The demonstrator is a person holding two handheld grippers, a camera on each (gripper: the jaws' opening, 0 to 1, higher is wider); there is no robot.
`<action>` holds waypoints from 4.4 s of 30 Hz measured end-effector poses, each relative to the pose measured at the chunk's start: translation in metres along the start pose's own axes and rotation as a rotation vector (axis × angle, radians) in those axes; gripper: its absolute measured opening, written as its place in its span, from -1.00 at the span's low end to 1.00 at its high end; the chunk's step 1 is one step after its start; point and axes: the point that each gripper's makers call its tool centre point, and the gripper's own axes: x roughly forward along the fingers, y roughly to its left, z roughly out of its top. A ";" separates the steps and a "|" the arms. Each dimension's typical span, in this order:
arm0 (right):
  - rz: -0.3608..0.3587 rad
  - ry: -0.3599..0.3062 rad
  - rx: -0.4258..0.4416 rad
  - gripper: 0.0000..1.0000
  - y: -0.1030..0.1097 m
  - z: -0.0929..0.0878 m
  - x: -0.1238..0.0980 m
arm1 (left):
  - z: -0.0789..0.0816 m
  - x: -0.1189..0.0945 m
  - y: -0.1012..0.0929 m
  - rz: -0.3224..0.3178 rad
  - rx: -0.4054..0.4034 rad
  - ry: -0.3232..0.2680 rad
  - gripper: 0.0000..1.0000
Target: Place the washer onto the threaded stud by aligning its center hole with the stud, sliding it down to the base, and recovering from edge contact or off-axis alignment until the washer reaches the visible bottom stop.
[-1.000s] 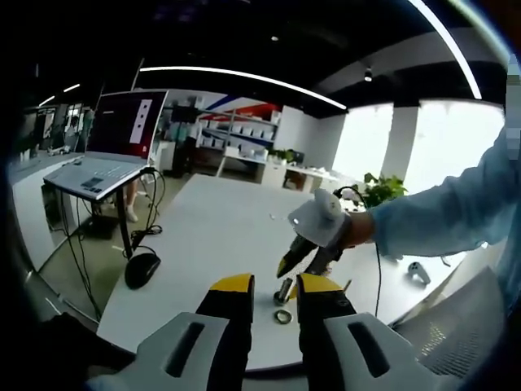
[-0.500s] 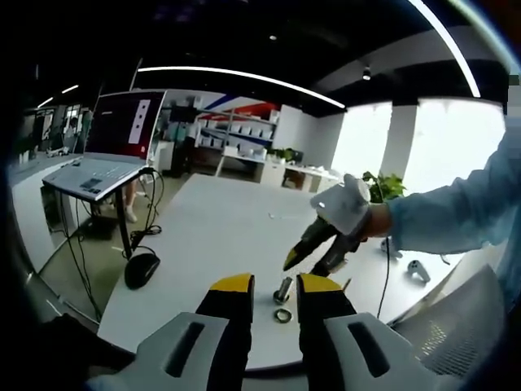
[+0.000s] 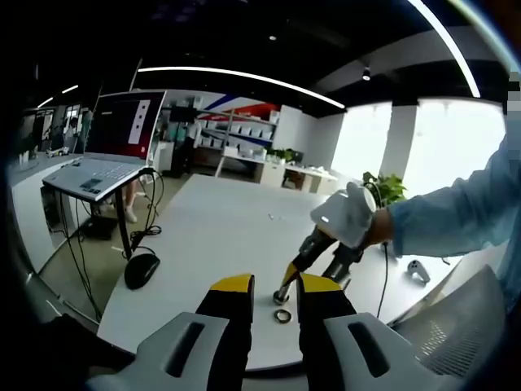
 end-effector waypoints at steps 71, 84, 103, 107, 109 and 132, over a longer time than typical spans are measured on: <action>0.025 0.172 0.076 -0.50 0.003 -0.029 0.059 | -0.001 0.000 -0.001 -0.008 -0.004 0.006 -0.71; 0.022 0.177 0.087 -0.47 0.004 -0.036 0.057 | 0.000 0.000 -0.002 -0.009 -0.005 0.003 -0.71; 0.000 0.133 0.190 -0.54 0.004 -0.041 0.052 | 0.000 0.000 -0.002 -0.013 -0.006 0.001 -0.71; 0.022 0.129 0.209 -0.54 0.010 -0.040 0.048 | 0.000 0.000 -0.001 -0.013 -0.008 -0.002 -0.71; 0.020 0.127 0.206 -0.54 0.012 -0.039 0.045 | 0.000 0.000 -0.002 -0.013 -0.008 -0.002 -0.71; -0.043 0.090 0.207 -0.54 0.006 -0.032 -0.011 | -0.002 -0.001 -0.003 -0.012 0.008 0.014 -0.68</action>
